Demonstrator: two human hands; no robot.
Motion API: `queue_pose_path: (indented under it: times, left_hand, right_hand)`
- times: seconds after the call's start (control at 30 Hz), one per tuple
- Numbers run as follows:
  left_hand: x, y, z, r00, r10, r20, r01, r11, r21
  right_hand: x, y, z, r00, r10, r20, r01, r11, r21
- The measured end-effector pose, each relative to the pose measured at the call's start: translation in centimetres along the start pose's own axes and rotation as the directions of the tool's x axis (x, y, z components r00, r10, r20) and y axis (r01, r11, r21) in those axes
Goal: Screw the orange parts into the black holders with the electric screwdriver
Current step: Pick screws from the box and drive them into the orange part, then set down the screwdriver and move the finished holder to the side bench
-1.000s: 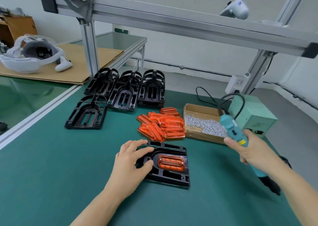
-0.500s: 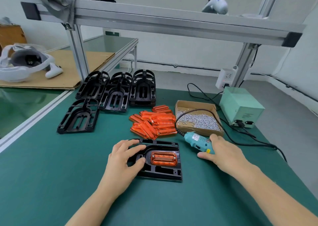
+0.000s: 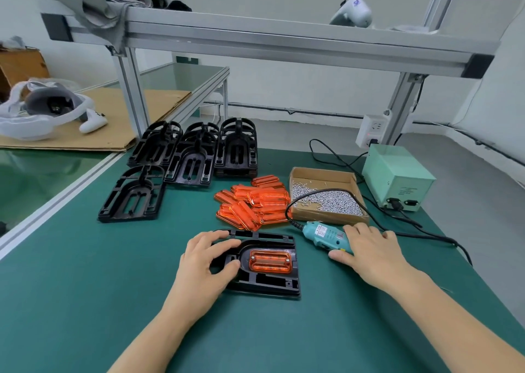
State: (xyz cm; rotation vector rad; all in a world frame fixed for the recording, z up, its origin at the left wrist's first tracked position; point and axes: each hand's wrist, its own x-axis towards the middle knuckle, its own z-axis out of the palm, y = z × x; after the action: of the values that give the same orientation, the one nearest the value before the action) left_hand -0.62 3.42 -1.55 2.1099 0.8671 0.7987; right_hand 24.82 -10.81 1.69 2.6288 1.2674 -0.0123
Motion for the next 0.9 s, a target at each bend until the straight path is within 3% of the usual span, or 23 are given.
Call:
queue_pose_path:
  times: [0.13, 0.23, 0.33, 0.4, 0.57, 0.7, 0.9]
  left_hand:
    - [0.0, -0.1, -0.2, 1.000, -0.019, 0.020, 0.019, 0.999, -0.029]
    - [-0.2, -0.1, -0.4, 1.000, -0.027, 0.010, 0.027, 0.997, -0.067]
    - [-0.4, -0.2, -0.7, 1.000, -0.018, 0.012, 0.019, 0.995, -0.101]
    - [-0.6, -0.3, -0.9, 0.999, 0.011, 0.043, -0.007, 0.995, -0.095]
    - [-0.9, -0.2, -1.1, 0.988, 0.065, 0.141, -0.074, 0.996, 0.058]
    - [-0.8, -0.4, -1.0, 0.982, 0.060, 0.181, -0.090, 0.983, 0.163]
    - [-0.7, -0.7, -0.9, 0.984, 0.059, 0.168, -0.086, 0.984, 0.156]
  right_hand:
    - [-0.8, -0.1, -0.9, 1.000, -0.005, 0.016, 0.005, 1.000, 0.031]
    - [-1.5, -0.6, -2.0, 0.989, -0.039, -0.145, 0.044, 0.999, 0.032]
    - [-2.2, -2.0, -3.2, 0.920, -0.161, -0.358, 0.204, 0.975, 0.086]
    - [-2.4, -3.5, -3.7, 0.873, -0.276, -0.402, 0.354, 0.926, 0.133]
    - [-1.4, -7.4, -3.5, 0.815, -0.466, -0.346, 0.547, 0.816, 0.189]
    - [-0.5, -9.2, -3.1, 0.845, -0.463, -0.266, 0.521, 0.825, 0.218]
    - [0.3, -9.7, -2.2, 0.886, -0.431, -0.172, 0.460, 0.864, 0.206]
